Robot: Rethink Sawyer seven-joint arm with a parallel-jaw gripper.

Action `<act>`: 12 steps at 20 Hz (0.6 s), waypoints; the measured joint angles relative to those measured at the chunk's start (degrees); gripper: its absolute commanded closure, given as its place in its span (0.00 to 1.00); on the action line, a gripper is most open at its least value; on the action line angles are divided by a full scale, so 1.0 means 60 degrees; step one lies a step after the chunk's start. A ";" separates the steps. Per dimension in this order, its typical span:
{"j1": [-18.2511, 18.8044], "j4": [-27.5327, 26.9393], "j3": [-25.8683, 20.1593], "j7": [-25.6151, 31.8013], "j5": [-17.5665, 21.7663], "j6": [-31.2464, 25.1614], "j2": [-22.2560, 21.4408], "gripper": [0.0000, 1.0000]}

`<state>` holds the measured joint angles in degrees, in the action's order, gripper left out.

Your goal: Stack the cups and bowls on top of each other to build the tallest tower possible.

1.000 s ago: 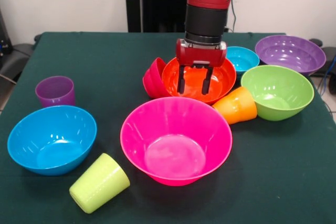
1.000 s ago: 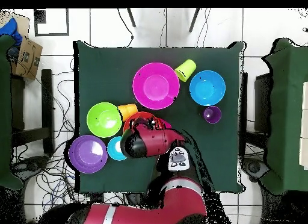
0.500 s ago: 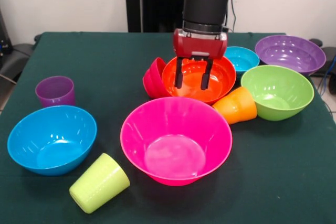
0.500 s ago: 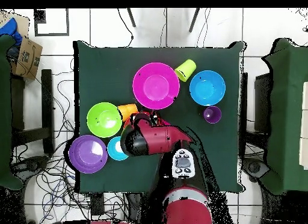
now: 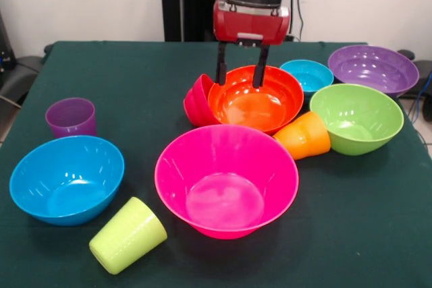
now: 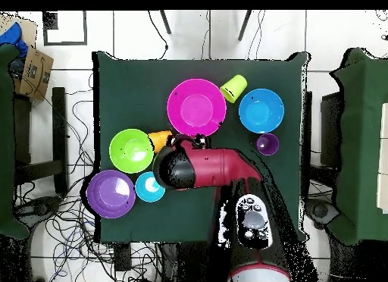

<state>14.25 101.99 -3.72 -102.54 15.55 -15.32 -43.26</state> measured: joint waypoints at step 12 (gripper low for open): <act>0.1470 0.0000 -0.2068 0.0000 0.0024 -0.1759 -0.0508 0.00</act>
<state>23.07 101.99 -16.13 -102.54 15.69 -25.87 -46.31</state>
